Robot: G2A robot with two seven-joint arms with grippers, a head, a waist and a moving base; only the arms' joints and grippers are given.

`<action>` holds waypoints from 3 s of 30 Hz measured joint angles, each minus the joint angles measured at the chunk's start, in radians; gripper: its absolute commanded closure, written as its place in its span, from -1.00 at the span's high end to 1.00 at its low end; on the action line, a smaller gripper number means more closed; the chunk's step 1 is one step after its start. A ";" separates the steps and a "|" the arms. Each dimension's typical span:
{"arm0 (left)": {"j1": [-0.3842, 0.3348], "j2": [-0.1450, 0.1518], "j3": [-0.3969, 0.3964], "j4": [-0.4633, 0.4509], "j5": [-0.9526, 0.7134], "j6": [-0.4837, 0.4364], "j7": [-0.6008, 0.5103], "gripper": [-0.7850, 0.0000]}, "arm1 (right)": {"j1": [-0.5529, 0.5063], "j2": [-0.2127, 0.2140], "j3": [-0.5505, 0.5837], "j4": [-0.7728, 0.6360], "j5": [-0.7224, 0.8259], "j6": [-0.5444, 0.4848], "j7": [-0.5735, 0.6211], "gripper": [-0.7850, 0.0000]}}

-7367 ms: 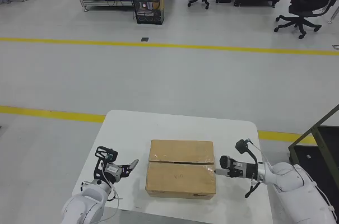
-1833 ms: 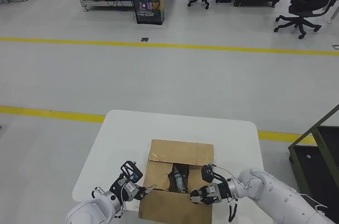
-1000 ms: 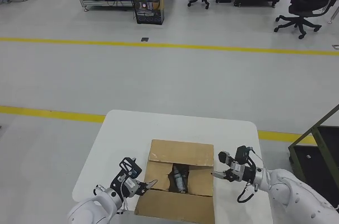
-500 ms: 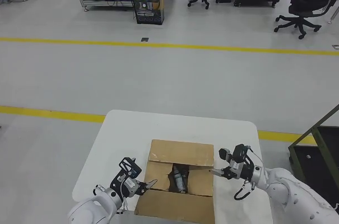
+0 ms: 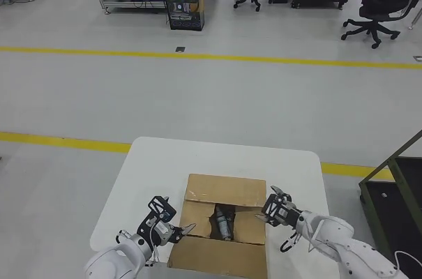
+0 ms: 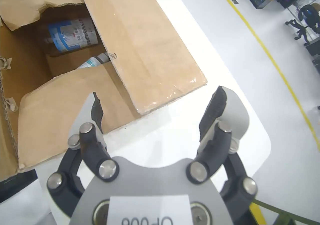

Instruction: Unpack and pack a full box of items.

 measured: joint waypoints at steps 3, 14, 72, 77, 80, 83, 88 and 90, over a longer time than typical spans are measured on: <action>0.000 0.000 0.000 0.000 0.000 0.000 0.000 1.00 | 0.011 -0.008 -0.009 -0.003 -0.054 0.024 0.031 1.00; 0.000 0.000 0.000 0.000 0.000 0.000 0.000 1.00 | 0.080 -0.063 -0.075 0.013 -0.181 0.100 0.113 -0.17; 0.000 0.000 0.000 0.000 0.000 0.000 0.000 1.00 | 0.194 -0.138 0.132 0.308 0.524 -0.294 0.114 -0.51; 0.000 0.000 0.000 0.000 0.000 0.000 0.000 1.00 | 0.232 -0.164 0.089 0.384 0.536 -0.305 0.100 -0.58; 0.000 0.000 0.000 0.000 0.000 0.000 0.000 1.00 | 0.251 -0.178 0.071 0.426 0.545 -0.313 0.092 -0.55; 0.000 0.000 0.000 0.000 0.000 0.000 0.000 1.00 | 0.266 -0.189 0.056 0.461 0.552 -0.327 0.085 -0.55; 0.000 0.000 0.000 0.000 0.000 0.000 0.000 1.00 | 0.285 -0.207 0.036 0.516 0.576 -0.362 0.077 -0.59; 0.000 0.000 0.000 0.000 0.000 0.000 0.000 1.00 | 0.295 -0.215 0.027 0.537 0.577 -0.368 0.078 -0.61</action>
